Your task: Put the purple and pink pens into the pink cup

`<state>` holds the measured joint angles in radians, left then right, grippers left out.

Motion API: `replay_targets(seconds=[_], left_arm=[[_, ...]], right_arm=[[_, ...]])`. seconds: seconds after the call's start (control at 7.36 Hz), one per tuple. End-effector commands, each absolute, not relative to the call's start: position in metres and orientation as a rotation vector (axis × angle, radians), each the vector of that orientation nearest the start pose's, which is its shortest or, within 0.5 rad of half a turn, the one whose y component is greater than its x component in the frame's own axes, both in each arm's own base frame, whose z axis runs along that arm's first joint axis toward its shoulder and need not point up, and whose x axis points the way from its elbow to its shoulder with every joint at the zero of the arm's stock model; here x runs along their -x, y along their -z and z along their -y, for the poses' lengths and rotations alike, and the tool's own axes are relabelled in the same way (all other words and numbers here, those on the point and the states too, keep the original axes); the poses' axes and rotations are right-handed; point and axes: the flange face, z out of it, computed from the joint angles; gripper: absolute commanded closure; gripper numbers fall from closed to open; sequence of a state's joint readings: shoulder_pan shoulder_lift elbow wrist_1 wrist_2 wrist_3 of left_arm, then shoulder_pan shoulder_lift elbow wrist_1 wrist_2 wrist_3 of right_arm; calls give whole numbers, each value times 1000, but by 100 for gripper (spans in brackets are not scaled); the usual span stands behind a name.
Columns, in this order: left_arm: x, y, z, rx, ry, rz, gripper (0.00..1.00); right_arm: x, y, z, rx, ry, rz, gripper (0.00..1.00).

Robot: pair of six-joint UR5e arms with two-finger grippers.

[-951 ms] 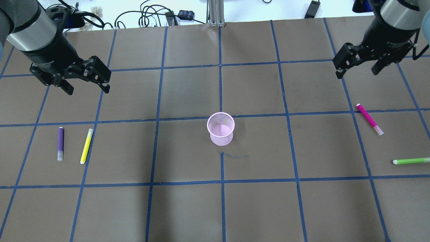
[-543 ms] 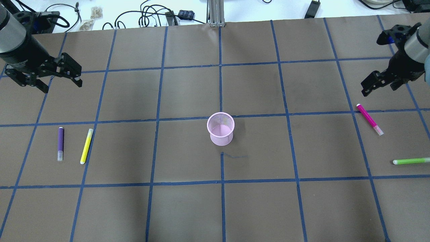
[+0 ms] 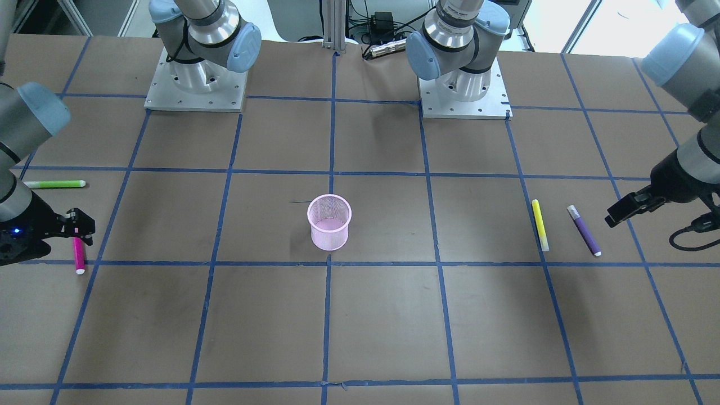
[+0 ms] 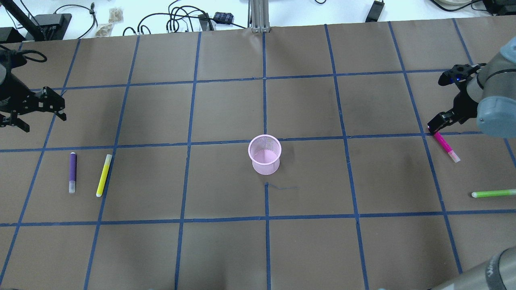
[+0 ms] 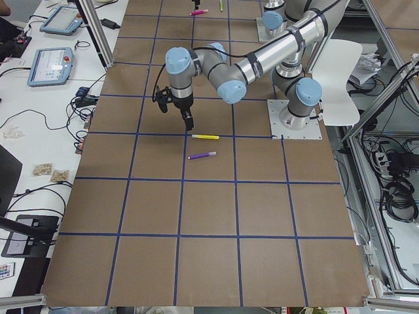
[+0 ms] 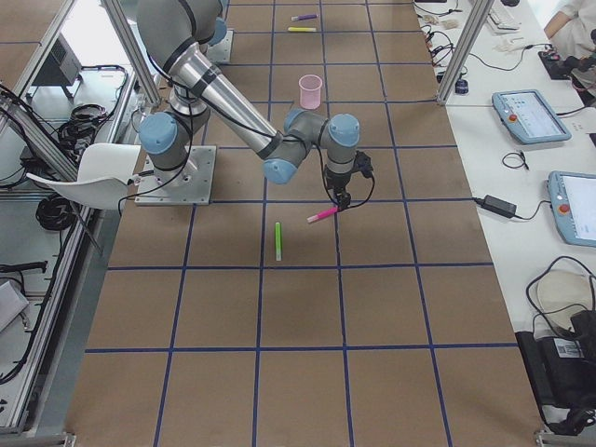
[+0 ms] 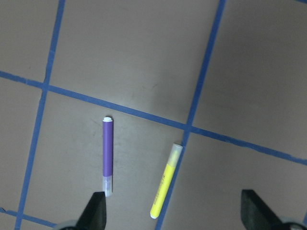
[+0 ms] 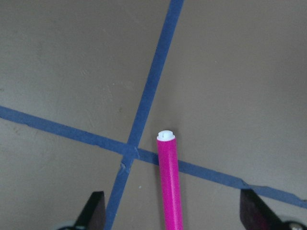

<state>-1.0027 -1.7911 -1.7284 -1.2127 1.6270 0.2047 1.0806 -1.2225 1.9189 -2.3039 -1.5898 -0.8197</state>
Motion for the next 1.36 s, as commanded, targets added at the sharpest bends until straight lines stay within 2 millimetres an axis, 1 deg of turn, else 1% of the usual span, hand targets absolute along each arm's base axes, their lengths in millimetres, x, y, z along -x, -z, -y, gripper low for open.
replay_targets(seconds=[0.0, 0.14, 0.27, 0.41, 0.54, 0.68, 0.81, 0.95, 1.09, 1.22], left_arm=[[-233, -270, 529, 615, -58, -3024, 0], [-236, -255, 535, 623, -52, -3027, 0], [-238, -239, 537, 626, -73, -3033, 0], [-239, -222, 539, 625, -106, -3042, 3], [-243, -206, 543, 627, -116, -3042, 5], [-243, -193, 545, 630, -133, -3049, 6], [-243, -186, 545, 626, -151, -3055, 15], [-244, -181, 545, 624, -162, -3058, 25], [-243, -181, 545, 617, -164, -3060, 35], [-243, -178, 545, 617, -172, -3064, 38]], right_arm=[[149, -191, 556, 564, 54, -3141, 10], [150, -185, 558, 579, 60, -3142, 16], [147, -177, 555, 557, 31, -3127, 19], [147, -178, 556, 562, 35, -3128, 24], [143, -179, 557, 569, 37, -3128, 44], [143, -181, 558, 575, 43, -3131, 59], [143, -178, 557, 572, 34, -3127, 70], [143, -181, 559, 572, 43, -3130, 82], [144, -185, 560, 571, 52, -3135, 90], [142, -198, 565, 575, 86, -3149, 94]])
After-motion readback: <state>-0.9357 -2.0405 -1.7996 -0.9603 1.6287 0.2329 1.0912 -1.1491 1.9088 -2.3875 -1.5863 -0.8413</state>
